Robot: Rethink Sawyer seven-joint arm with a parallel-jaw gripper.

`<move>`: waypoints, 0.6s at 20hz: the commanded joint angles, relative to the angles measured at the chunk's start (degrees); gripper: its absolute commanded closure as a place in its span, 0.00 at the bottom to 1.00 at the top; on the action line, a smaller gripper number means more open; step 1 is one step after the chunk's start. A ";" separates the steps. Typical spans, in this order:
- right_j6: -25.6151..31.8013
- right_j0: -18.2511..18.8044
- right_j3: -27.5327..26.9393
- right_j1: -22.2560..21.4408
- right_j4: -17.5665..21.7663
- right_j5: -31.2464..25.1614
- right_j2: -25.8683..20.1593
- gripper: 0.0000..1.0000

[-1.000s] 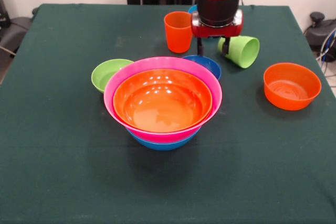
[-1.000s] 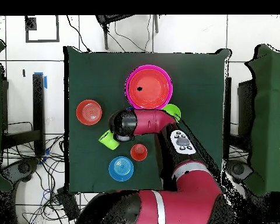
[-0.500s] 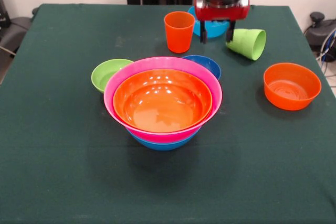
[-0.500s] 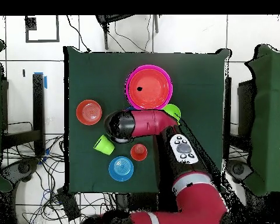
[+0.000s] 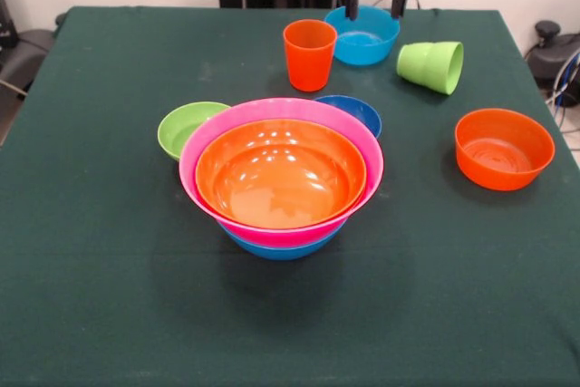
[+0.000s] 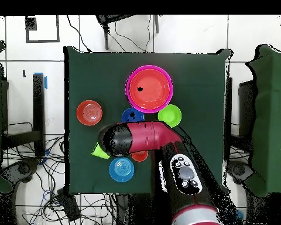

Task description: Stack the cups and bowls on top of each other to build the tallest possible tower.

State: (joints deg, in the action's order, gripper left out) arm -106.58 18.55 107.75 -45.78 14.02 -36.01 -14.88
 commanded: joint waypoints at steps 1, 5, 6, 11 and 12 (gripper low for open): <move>-1.32 -0.29 8.11 -3.37 -0.01 1.42 -3.41 0.00; -2.07 -0.39 9.53 -2.60 0.69 3.92 -3.23 0.00; -2.35 -0.52 9.68 -2.21 0.93 4.58 -3.11 0.00; -4.31 -1.65 13.78 -3.30 1.10 7.51 -2.67 0.00; -4.71 -1.99 14.38 -3.79 0.90 7.52 -2.54 0.00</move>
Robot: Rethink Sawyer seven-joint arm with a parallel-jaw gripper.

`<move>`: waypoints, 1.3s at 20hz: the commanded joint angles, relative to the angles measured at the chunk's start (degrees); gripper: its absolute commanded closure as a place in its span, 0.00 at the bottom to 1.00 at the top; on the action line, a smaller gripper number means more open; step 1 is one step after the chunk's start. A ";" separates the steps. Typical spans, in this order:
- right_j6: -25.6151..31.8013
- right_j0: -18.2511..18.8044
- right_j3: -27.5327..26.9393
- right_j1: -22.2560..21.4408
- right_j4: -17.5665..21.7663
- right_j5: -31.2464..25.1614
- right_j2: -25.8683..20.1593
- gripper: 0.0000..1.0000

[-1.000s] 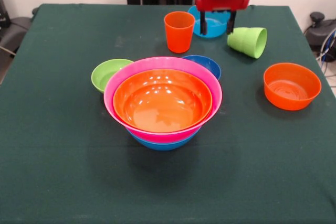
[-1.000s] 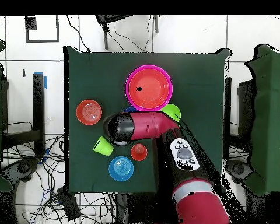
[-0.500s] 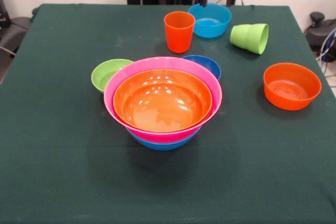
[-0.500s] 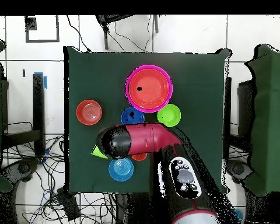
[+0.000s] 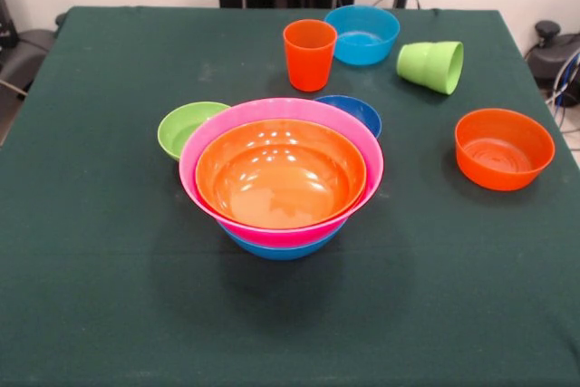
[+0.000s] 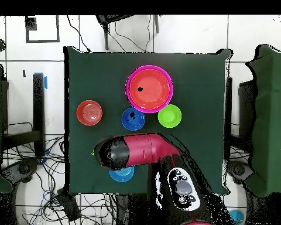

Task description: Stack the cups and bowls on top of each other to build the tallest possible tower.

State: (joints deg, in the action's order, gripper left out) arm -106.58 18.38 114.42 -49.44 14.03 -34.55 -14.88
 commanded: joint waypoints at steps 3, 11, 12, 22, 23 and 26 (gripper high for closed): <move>-5.97 -2.83 9.89 -2.27 -0.17 5.96 -2.11 0.00; -7.81 -4.49 15.07 -4.46 -0.63 9.25 -0.61 0.00; -7.75 -4.62 15.29 -4.60 -0.57 9.32 -0.44 0.00; -7.42 -5.36 15.84 -6.50 -0.75 7.82 1.00 0.00; -7.41 -5.50 15.66 -6.17 -0.48 8.05 1.12 0.00; -7.79 -5.99 16.34 -6.18 -0.05 9.09 1.51 0.00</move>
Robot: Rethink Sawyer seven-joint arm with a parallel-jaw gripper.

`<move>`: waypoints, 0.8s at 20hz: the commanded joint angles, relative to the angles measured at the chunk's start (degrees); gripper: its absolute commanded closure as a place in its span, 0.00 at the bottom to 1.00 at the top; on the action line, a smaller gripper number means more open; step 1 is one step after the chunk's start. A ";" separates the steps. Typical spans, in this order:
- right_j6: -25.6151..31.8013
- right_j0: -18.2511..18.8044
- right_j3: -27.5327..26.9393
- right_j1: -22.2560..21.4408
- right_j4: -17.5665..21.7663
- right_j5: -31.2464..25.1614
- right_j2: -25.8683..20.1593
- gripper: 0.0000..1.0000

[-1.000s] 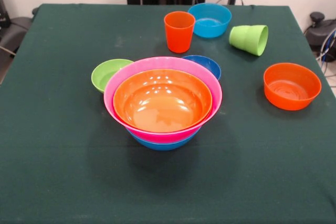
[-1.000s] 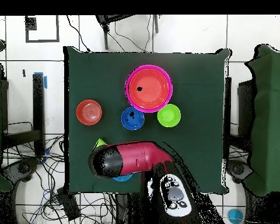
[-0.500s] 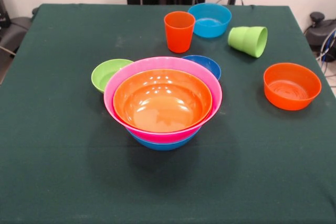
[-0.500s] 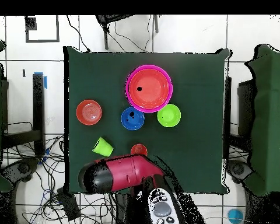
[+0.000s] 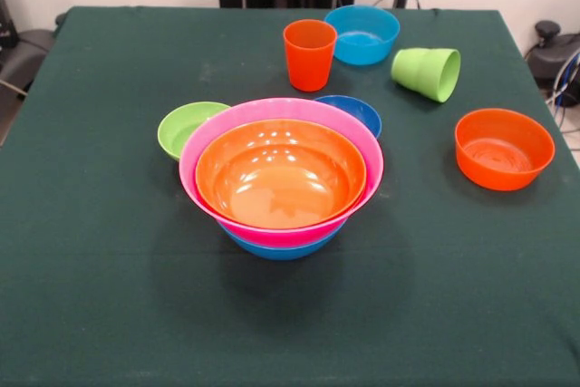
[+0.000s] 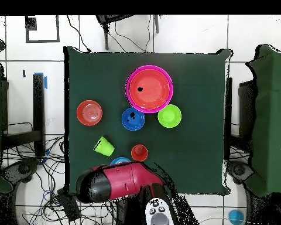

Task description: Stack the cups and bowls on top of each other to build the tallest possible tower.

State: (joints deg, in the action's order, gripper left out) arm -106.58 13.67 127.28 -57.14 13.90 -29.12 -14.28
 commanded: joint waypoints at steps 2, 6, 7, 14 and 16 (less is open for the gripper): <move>-7.96 -1.64 3.13 2.53 0.93 4.79 1.40 0.00; -6.75 -1.59 0.26 6.23 4.32 7.28 3.20 0.00; -6.33 -1.75 -1.40 7.94 5.86 8.20 4.13 0.00; -4.96 -2.20 -9.52 17.46 10.46 15.51 7.71 0.00; -3.49 -1.34 -11.22 19.73 11.05 16.63 6.86 0.00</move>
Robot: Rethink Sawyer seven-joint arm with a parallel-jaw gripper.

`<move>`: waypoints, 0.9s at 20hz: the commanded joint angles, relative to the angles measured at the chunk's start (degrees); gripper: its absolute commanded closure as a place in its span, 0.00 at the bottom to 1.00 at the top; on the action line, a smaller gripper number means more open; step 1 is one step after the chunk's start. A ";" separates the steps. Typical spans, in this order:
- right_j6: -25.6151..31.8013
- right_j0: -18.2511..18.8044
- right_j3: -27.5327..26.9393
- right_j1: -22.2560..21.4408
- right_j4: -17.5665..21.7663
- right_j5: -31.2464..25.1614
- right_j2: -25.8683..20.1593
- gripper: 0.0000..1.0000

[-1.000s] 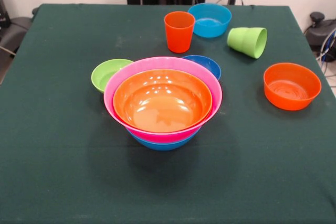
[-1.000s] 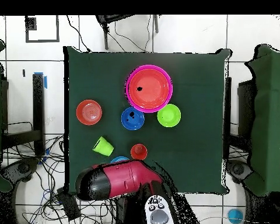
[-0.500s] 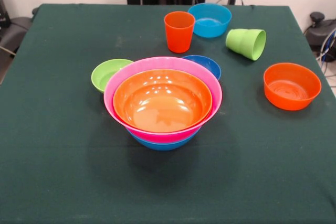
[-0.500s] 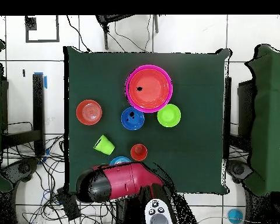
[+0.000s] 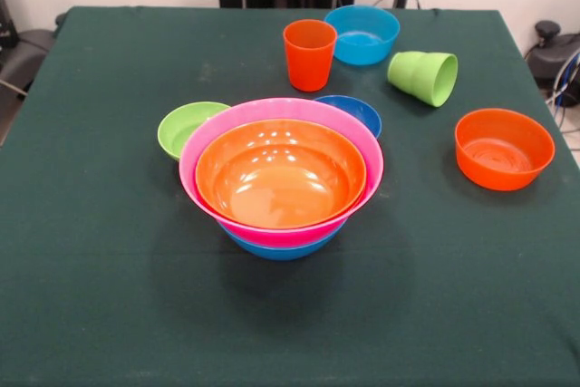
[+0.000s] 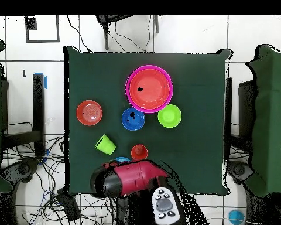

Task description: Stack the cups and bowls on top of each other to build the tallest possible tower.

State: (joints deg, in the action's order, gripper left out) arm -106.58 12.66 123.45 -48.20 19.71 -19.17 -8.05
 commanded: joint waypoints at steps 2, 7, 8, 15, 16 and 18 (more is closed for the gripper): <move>-2.91 0.13 -8.55 12.32 5.30 7.42 -0.01 0.00; -2.18 0.67 -10.70 14.16 4.86 6.77 -1.19 0.00; -2.04 0.64 -11.01 14.31 4.79 6.53 -1.26 0.00; -1.67 0.21 -14.54 16.89 4.00 4.92 -1.64 0.00; -1.65 0.23 -15.24 17.48 3.92 5.01 -1.76 0.00; -1.69 0.39 -16.24 18.40 3.75 5.30 -2.01 0.00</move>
State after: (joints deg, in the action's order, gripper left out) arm -106.58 13.36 114.38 -34.03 21.34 -14.57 -7.40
